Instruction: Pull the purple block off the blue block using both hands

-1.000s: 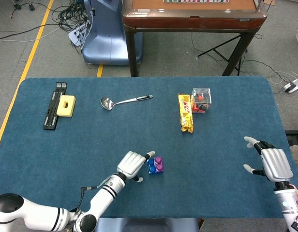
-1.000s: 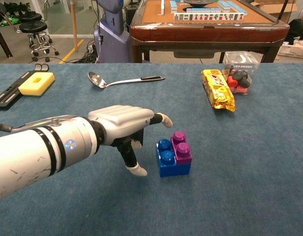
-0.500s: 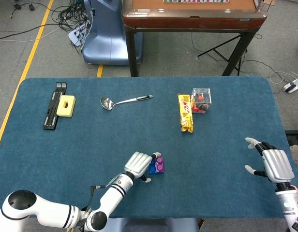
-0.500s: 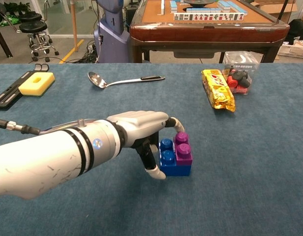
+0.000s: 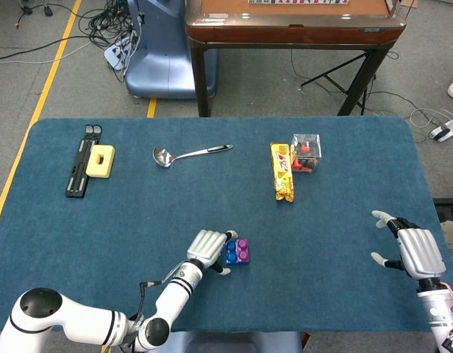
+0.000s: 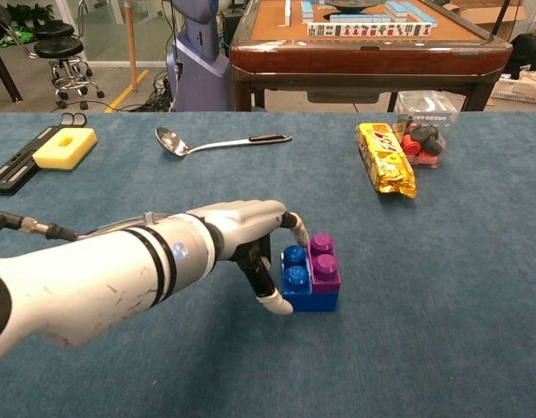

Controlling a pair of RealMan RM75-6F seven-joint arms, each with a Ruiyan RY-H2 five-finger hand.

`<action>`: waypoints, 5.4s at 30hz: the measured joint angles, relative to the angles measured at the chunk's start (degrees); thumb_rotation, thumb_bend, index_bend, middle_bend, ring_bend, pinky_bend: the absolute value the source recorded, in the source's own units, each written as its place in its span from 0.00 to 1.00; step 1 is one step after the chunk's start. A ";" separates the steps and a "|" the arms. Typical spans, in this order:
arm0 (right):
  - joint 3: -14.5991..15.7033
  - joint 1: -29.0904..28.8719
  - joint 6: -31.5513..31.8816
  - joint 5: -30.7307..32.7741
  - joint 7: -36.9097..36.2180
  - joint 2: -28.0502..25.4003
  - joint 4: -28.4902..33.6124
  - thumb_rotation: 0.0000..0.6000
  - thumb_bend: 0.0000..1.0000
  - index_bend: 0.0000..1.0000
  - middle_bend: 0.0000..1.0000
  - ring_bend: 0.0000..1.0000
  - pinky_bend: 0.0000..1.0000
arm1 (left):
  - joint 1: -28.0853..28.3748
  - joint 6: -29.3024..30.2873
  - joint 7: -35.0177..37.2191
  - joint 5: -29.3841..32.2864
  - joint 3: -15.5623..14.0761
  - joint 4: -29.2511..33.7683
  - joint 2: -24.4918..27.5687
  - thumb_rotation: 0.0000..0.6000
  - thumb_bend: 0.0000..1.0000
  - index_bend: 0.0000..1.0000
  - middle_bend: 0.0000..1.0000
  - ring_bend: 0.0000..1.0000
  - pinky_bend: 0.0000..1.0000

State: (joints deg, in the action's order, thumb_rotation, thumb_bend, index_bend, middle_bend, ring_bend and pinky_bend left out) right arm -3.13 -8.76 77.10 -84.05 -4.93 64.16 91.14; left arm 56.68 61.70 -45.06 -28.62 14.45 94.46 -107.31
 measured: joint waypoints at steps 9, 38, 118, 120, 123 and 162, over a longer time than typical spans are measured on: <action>0.12 -0.07 -0.19 0.02 0.04 0.19 -0.05 1.00 0.00 0.24 0.37 0.32 0.46 | 0.76 2.26 -0.01 0.56 0.08 -1.06 -1.31 0.48 0.00 0.36 1.00 0.99 1.00; 0.33 0.01 -0.38 0.16 -1.04 0.91 -1.21 1.00 0.00 0.24 0.37 0.32 0.46 | 1.54 4.46 -3.10 -0.77 -1.35 -4.24 -4.64 0.83 0.00 0.36 1.00 0.99 1.00; -7.62 -11.84 -11.81 7.41 7.34 -6.37 19.01 1.00 0.00 0.27 0.96 0.92 1.00 | -6.70 6.77 7.31 -12.28 5.83 4.20 -0.27 0.81 0.27 0.64 1.00 1.00 1.00; -8.58 -13.63 -14.04 9.94 8.57 -7.00 20.67 1.00 0.00 0.28 1.00 0.97 1.00 | -6.29 6.86 6.87 -11.23 6.74 5.09 0.36 0.81 0.27 0.64 1.00 1.00 1.00; -10.22 -17.05 -17.73 14.78 10.90 -7.70 22.73 1.00 0.00 0.28 1.00 1.00 1.00 | -5.74 6.59 6.67 -10.15 7.90 5.47 1.00 0.81 0.27 0.64 1.00 1.00 1.00; -9.13 -40.65 -25.35 43.08 23.88 0.18 25.37 1.00 0.00 0.28 1.00 1.00 1.00 | -1.02 8.51 10.55 -1.49 11.05 8.41 5.58 0.84 0.27 0.64 1.00 1.00 1.00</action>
State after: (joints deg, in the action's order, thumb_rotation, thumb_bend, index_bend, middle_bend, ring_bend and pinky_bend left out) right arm -12.27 -49.41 51.75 -40.97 18.94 64.34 116.51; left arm 55.66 70.21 -34.51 -30.12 25.50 102.87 -101.73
